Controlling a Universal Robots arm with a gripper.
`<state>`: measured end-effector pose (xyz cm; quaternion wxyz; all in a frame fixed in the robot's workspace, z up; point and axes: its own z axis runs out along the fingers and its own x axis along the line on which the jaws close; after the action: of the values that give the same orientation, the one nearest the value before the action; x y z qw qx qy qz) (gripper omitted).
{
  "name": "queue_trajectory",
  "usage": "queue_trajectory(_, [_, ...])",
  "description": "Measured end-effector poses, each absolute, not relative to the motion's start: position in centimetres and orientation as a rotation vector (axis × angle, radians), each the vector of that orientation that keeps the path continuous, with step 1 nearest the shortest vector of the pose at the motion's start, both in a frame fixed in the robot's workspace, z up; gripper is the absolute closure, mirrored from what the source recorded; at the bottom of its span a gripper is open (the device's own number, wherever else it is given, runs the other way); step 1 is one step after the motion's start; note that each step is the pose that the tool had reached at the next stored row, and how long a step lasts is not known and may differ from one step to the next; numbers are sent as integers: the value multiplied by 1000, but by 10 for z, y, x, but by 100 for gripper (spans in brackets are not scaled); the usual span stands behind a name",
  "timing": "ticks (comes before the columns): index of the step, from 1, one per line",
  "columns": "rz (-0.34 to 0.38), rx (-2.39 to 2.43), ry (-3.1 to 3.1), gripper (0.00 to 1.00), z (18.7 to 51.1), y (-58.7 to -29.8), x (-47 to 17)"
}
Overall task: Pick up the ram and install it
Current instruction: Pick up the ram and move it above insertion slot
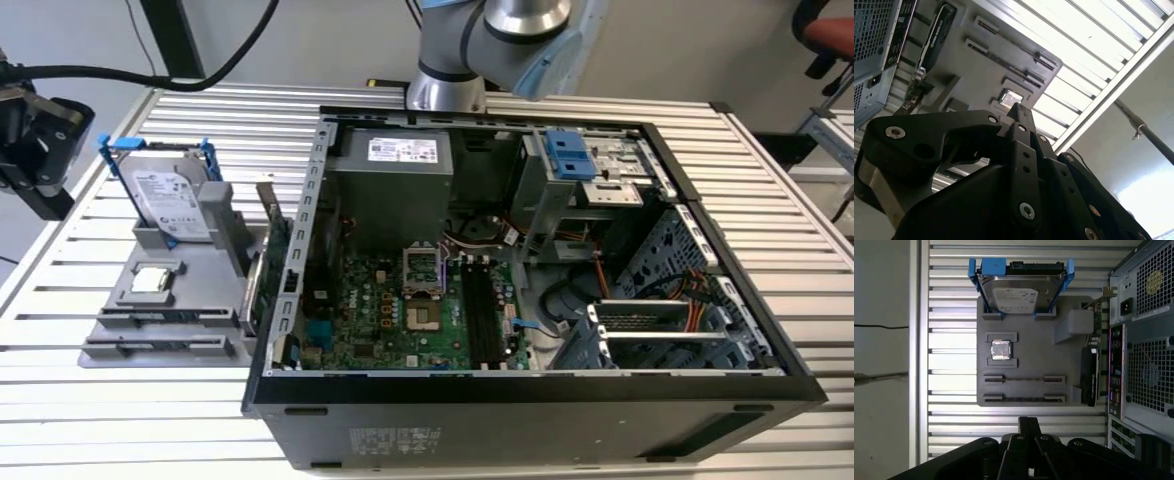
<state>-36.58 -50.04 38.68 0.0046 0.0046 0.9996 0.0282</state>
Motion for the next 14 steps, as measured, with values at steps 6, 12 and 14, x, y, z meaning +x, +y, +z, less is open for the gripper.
queue_trajectory(6, [88,15,3133,100,387,-500,-366])
queue_trajectory(12, [89,8,3134,100,387,-500,-366])
queue_trajectory(14, [89,-8,3134,100,387,-500,-366])
